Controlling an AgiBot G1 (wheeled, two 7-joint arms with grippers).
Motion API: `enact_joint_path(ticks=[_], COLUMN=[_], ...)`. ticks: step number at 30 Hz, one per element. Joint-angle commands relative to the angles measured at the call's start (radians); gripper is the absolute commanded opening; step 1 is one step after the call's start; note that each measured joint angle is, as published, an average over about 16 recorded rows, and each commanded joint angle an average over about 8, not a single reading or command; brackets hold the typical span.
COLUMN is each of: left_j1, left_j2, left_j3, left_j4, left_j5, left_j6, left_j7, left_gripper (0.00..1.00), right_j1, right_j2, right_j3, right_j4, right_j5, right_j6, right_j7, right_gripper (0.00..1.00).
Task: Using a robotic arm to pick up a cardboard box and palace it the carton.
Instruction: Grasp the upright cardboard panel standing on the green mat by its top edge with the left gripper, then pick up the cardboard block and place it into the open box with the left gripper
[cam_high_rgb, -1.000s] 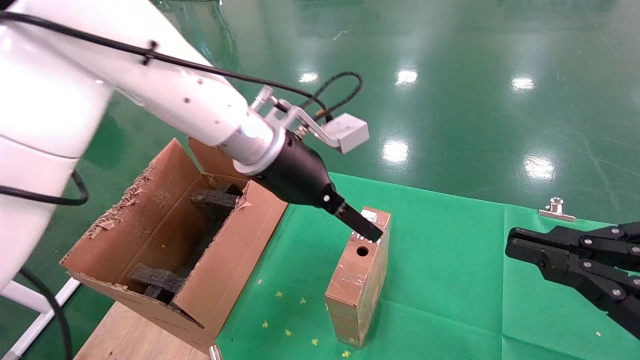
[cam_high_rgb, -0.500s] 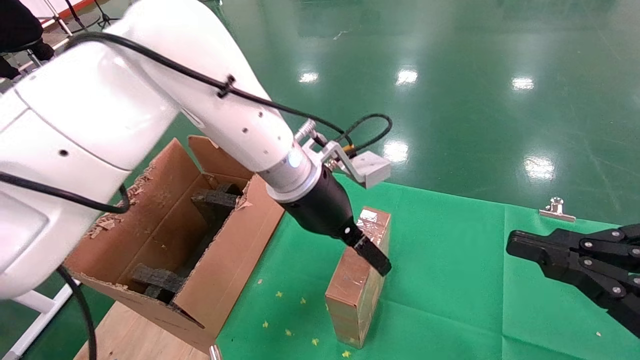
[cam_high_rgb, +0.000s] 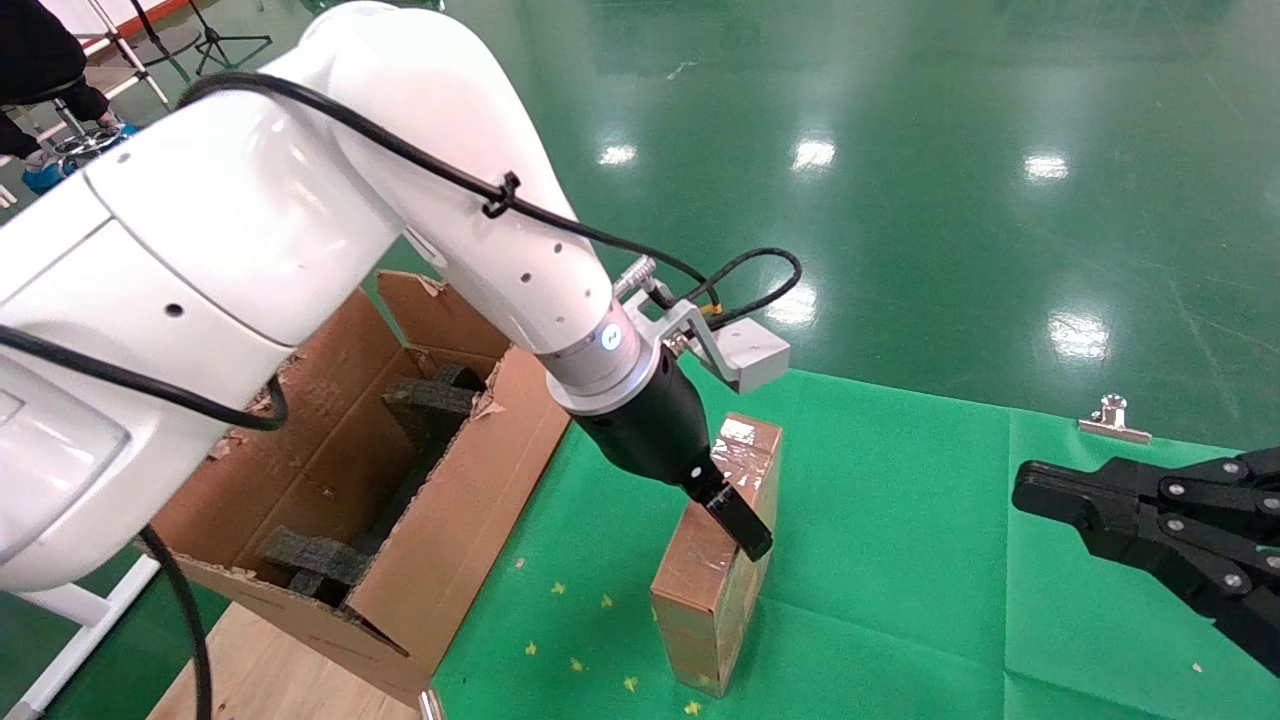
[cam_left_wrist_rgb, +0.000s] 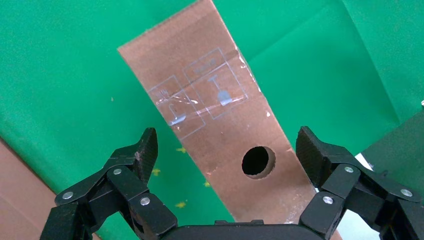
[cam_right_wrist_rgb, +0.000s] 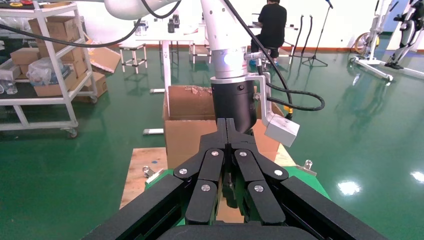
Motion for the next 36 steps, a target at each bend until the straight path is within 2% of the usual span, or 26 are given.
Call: enact_joint_path(ticks=[1,4,5,6,29,36], left_j1=[-0.002,-0.002,-0.001,-0.001,0.003,-0.024], left_j2=[0.002,0.0,0.0,-0.001,-0.01,-0.076], left_j3=[0.004,0.001,0.0,-0.001,-0.012,-0.038], left_j4=[0.001,0.0,0.0,0.0,-0.004,-0.028], left_j5=[0.004,0.002,0.001,0.0,-0.01,-0.035], left_j6=[0.001,0.001,0.001,0.001,-0.005,-0.019], left_j7=[0.001,0.0,0.0,-0.001,-0.004,0.049], left_gripper=[0.52,0.15,0.05,0.0,0.0,0.0], right_j1=[0.0,0.0,0.0,0.0,0.0,0.0], right_j2=[0.0,0.0,0.0,0.0,0.0,0.0], right_j3=[0.0,0.0,0.0,0.0,0.0,0.0], right_j4=[0.0,0.0,0.0,0.0,0.0,0.0], right_j5=[0.0,0.0,0.0,0.0,0.0,0.0], right_j6=[0.0,0.0,0.0,0.0,0.0,0.0], right_j7=[0.0,0.0,0.0,0.0,0.0,0.0], right_gripper=[1.0,1.0,1.0,1.0,1.0,1.0])
